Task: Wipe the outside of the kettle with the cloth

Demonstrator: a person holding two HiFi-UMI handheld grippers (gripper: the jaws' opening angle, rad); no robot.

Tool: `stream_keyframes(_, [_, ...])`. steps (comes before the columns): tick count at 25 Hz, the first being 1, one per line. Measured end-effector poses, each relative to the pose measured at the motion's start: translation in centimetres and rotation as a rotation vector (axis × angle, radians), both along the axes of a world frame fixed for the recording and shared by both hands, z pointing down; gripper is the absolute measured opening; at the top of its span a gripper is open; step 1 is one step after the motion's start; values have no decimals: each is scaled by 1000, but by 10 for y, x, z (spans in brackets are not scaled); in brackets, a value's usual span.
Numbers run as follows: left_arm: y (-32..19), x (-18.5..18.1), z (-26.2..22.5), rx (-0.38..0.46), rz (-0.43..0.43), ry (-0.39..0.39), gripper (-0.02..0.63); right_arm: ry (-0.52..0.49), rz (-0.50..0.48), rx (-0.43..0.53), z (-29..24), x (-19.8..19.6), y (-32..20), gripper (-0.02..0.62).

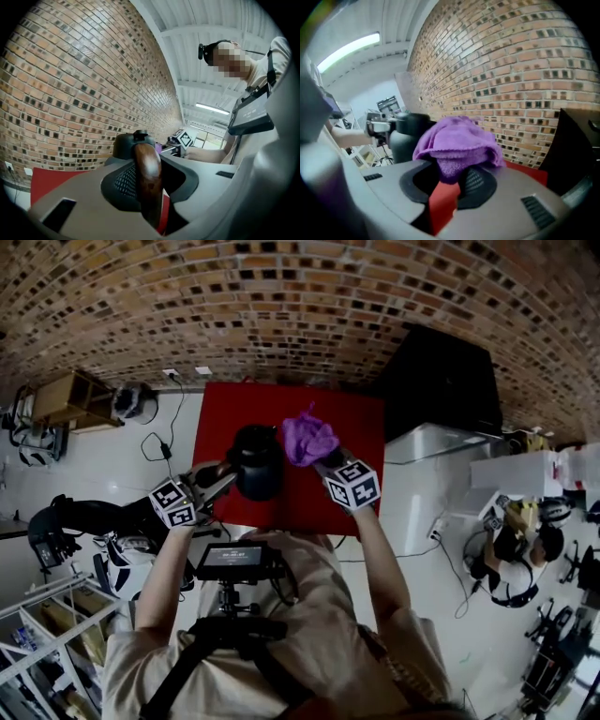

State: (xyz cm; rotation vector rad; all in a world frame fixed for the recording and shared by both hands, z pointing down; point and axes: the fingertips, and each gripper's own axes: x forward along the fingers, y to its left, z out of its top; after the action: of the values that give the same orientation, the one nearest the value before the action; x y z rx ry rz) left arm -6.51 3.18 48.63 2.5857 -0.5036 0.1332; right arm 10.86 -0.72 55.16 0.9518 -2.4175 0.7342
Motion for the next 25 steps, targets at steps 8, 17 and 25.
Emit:
stream_keyframes(8, [-24, 10, 4, 16, -32, -55, 89, -171, -326, -93, -62, -143, 89, 104])
stream_keyframes(17, [-17, 5, -7, 24, -33, -12, 91, -118, -231, -263, -5, -104, 77, 103])
stream_keyframes(25, [-5, 13, -23, 27, 21, 77, 91, 9, -113, -258, 41, -30, 19, 101])
